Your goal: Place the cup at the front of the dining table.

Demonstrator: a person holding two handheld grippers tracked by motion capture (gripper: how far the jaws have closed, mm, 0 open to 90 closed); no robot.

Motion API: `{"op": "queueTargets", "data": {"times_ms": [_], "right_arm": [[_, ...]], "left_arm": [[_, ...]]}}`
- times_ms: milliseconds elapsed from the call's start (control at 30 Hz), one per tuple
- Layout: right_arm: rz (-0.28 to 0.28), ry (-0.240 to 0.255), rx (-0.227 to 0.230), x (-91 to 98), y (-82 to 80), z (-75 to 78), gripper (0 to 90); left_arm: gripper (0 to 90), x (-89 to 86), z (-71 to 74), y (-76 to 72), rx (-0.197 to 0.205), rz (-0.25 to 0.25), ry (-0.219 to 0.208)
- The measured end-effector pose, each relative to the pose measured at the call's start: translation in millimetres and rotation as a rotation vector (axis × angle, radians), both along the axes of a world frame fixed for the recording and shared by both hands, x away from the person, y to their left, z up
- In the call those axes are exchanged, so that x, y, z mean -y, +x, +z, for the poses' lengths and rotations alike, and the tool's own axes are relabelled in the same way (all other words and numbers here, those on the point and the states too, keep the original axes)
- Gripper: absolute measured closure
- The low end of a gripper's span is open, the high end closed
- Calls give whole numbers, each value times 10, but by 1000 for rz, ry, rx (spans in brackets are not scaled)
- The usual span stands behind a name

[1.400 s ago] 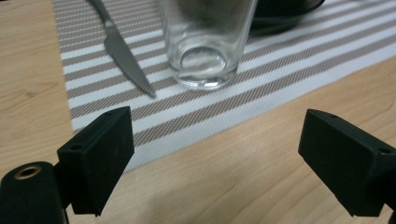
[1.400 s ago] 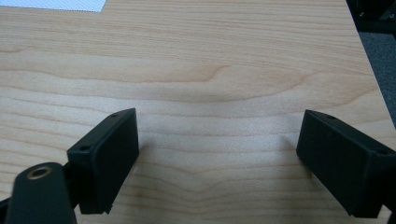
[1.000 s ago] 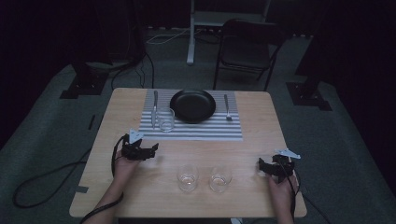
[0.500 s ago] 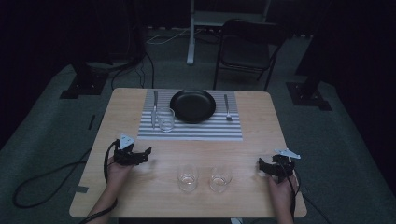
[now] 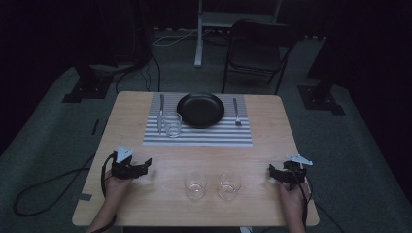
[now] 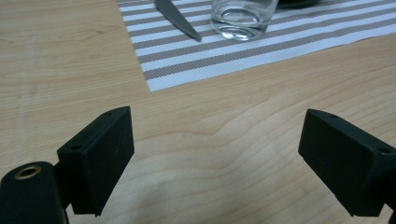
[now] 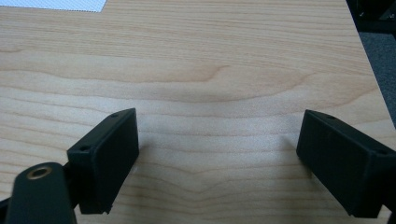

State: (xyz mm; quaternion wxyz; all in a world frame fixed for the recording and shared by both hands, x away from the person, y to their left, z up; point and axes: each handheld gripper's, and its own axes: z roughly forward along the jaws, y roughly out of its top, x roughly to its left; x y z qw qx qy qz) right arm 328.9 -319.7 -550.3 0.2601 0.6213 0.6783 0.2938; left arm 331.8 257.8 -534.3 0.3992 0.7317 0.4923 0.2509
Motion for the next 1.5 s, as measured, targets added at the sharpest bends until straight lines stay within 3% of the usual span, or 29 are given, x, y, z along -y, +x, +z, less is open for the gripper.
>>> {"op": "queueTargets", "data": {"times_ms": [367, 700, 800, 1167, 1300, 1500], "right_arm": [[0, 0, -1, -1, 0, 1, 124], [0, 0, -1, 0, 0, 1, 124], [0, 0, -1, -1, 0, 1, 124], [0, 0, -1, -1, 0, 1, 124], [0, 0, -1, -1, 0, 1, 124], [-1, 1, -1, -1, 0, 1, 124]], "left_arm": [[111, -182, -23, -133, 5, 41, -30], [111, -352, -17, -261, 21, 65, -27], [111, -407, -23, -302, 14, 66, -42], [111, -466, -17, -471, 16, 61, -21], [111, -493, 5, -543, 19, 52, -51], [111, -535, 14, -617, 18, 54, -54]]}}
